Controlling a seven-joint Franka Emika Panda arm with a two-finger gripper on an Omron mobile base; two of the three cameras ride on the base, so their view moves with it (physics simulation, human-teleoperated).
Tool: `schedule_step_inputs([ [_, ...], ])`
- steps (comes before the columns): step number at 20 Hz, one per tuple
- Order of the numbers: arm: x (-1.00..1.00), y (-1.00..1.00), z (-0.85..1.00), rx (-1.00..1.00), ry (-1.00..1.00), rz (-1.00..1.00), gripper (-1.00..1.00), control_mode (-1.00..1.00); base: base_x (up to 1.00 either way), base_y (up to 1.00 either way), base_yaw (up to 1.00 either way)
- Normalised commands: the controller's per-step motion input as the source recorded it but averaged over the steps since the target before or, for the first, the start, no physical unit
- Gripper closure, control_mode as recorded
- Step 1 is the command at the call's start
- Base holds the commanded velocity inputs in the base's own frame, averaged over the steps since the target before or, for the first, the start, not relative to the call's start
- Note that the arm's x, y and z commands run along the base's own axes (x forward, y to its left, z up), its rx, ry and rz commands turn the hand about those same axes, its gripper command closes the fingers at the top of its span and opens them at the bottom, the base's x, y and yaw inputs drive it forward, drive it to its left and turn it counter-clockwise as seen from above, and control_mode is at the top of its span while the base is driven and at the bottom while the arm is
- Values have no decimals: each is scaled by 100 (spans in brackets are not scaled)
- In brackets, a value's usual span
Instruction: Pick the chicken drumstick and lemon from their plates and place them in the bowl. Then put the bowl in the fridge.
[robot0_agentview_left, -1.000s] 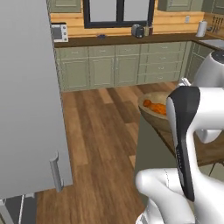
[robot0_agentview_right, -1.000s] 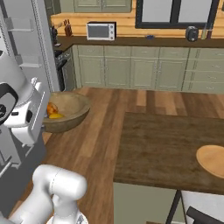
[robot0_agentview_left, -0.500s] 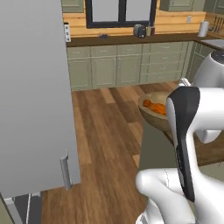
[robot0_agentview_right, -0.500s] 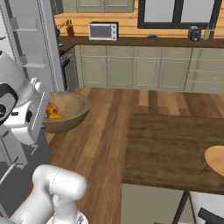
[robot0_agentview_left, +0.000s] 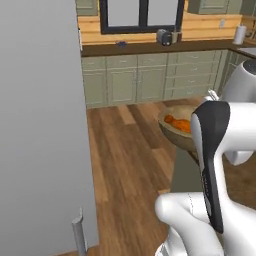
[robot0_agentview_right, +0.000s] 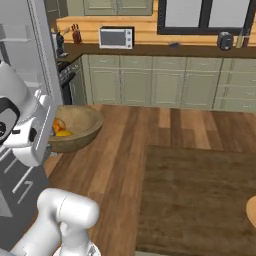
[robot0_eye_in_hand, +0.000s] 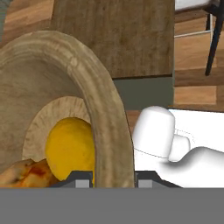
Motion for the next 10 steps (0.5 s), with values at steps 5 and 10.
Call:
schedule_step_inputs([
  [5,0,0,0,0,0,0,100,100,90,1,15],
  [10,0,0,0,0,0,0,100,100,43,0,55],
])
